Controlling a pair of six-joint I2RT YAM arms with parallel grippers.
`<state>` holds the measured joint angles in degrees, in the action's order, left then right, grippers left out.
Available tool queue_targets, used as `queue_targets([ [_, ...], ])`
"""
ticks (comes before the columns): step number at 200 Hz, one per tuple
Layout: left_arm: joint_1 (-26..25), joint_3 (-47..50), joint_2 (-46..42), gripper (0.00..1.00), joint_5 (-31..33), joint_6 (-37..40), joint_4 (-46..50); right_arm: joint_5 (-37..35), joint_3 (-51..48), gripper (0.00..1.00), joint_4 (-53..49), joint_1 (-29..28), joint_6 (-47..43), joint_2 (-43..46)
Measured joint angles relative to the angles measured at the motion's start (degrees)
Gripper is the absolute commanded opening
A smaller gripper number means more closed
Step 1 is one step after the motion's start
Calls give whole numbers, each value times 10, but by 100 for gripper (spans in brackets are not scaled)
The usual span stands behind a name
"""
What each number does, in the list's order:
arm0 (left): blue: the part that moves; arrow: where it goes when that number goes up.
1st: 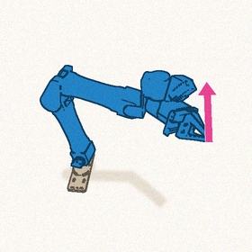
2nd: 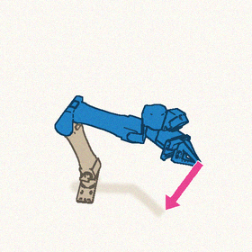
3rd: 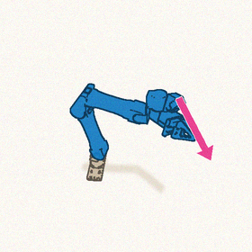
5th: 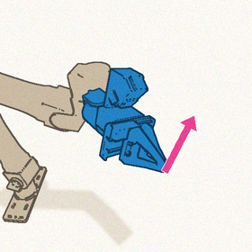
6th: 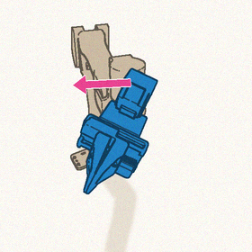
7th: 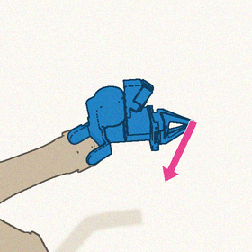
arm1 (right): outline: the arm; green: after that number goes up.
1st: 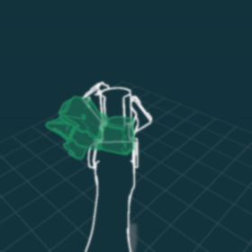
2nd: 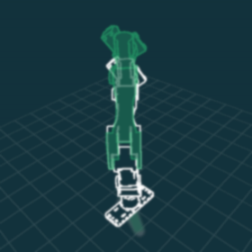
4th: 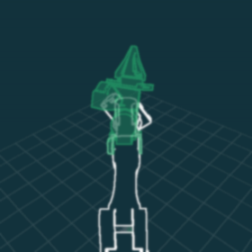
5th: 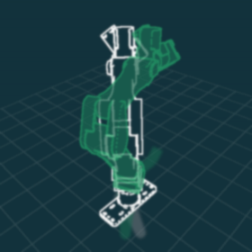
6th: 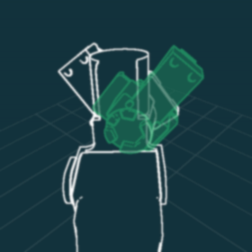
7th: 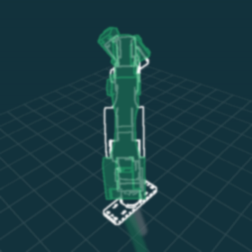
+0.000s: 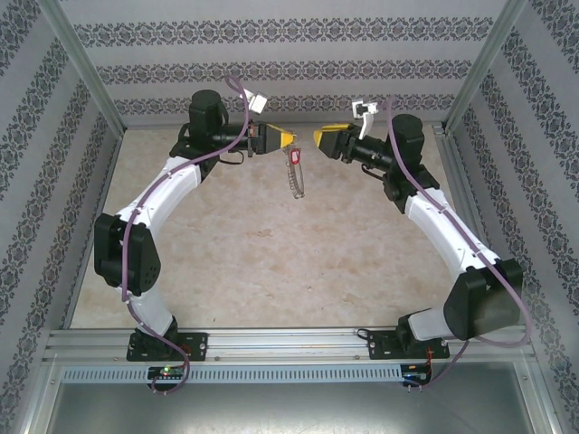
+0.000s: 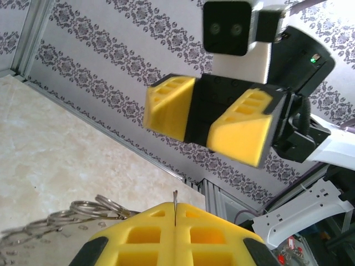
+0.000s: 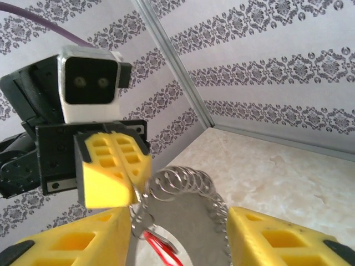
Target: Put the keys on the keyring
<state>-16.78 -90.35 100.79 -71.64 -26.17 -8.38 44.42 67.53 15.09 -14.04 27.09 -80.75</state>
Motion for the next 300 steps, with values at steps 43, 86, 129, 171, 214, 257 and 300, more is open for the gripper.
queue_targets([
  [43,0,-40,0,0,-20,31,34,17,-35,53,11,-1,-5,-15],
  [86,0,-61,0,0,-35,54,65,41,-59,55,16,-25,-27,-14],
  [129,0,-78,7,0,-51,72,94,56,-61,56,18,-46,-45,-6],
  [171,0,-78,7,0,-63,80,103,59,-52,56,19,-57,-50,-9],
  [214,0,-80,8,0,-69,80,106,58,-31,53,24,-67,-50,-17],
  [257,0,-80,8,0,-77,80,106,60,-23,40,26,-73,-51,-24],
  [300,0,-80,8,0,-77,80,106,61,-20,23,28,-76,-52,-29],
])
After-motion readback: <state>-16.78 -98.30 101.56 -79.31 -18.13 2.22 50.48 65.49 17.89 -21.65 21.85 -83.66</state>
